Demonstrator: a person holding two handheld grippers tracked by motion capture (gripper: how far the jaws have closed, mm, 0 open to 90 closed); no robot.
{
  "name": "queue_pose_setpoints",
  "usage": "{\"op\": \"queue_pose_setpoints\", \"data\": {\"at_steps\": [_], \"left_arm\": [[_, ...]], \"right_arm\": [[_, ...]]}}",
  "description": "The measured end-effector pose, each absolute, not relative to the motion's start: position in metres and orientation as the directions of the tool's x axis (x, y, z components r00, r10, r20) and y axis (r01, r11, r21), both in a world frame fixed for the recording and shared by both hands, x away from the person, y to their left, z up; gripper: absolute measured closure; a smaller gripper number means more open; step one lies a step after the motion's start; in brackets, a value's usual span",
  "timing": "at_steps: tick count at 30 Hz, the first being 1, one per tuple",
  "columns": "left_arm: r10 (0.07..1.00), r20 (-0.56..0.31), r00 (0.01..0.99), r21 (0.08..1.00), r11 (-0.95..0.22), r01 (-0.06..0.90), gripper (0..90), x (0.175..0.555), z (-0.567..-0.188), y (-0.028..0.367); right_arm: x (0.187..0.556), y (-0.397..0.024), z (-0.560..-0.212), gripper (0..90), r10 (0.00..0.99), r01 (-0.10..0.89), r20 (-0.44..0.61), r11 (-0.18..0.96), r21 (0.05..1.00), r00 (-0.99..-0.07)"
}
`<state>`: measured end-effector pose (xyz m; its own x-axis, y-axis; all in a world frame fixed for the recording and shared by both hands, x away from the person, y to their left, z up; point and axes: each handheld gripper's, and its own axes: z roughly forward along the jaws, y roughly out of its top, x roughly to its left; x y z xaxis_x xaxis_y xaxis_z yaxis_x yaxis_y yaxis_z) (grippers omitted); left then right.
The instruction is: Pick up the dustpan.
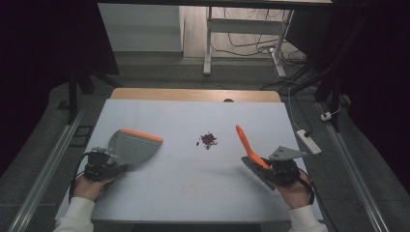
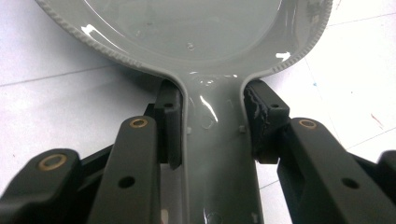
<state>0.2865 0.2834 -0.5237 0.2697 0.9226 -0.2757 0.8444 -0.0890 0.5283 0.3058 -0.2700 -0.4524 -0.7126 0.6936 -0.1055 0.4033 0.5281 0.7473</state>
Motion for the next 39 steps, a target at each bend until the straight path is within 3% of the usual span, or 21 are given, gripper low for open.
{"op": "queue_pose_setpoints", "data": {"at_steps": [21, 39], "left_arm": [[0.896, -0.294, 0.332, 0.622, -0.085, 0.779, 61.7, 0.282, -0.518, 0.294], [0.828, -0.282, 0.484, 0.734, -0.139, 0.665, 61.7, 0.296, -0.513, 0.296]], "right_arm": [[0.306, -0.269, -0.454, 69.9, 0.703, 0.407, -0.106, 0.52, 0.751, -0.703], [0.312, -0.266, -0.453, 69.9, 0.734, 0.388, -0.127, 0.488, 0.782, -0.668]]}}
